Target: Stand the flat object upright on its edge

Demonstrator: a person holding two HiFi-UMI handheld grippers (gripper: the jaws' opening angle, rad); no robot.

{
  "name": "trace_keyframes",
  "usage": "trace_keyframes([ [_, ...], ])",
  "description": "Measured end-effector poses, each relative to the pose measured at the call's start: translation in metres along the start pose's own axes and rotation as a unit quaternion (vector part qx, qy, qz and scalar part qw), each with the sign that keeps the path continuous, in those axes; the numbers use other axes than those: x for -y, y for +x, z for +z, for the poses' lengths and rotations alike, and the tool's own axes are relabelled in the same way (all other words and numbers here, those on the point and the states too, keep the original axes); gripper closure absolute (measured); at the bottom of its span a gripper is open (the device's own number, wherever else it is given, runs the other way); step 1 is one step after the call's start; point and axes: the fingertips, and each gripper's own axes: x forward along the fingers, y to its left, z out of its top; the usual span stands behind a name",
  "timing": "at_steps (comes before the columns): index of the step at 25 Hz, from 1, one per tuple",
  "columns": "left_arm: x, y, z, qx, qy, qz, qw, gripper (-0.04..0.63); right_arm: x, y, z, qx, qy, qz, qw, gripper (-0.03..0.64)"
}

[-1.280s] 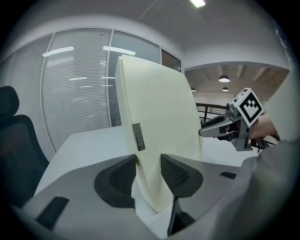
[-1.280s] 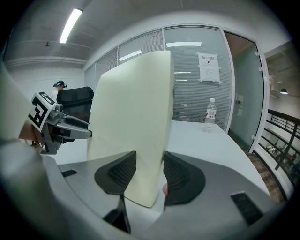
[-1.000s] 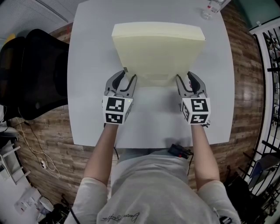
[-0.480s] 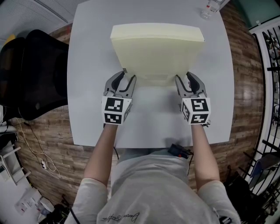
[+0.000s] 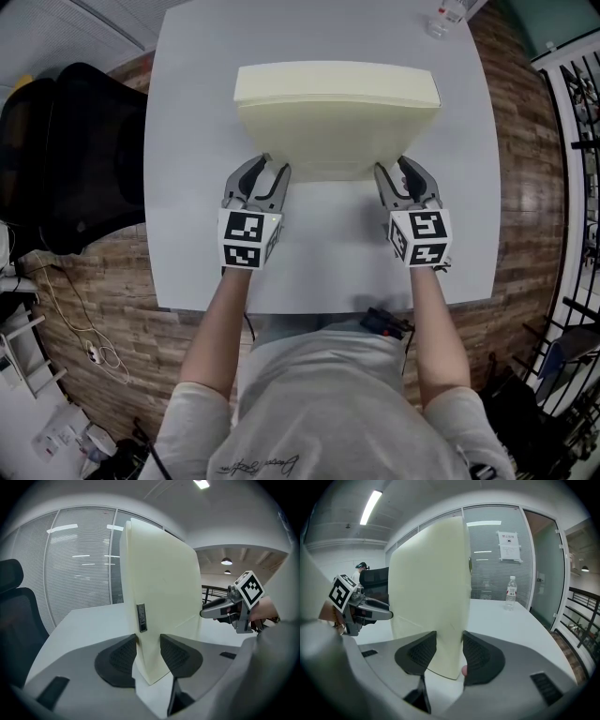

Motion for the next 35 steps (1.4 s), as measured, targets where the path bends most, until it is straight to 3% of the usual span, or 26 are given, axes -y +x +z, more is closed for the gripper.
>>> trace_keyframes([
  [35, 0.006, -0.010, -0.016, -0.020, -0.008, -0.010, 0.9997, 0.436, -0.004, -0.004, -0.017, -0.013, -0.003, 0.016, 1.000, 0.426],
])
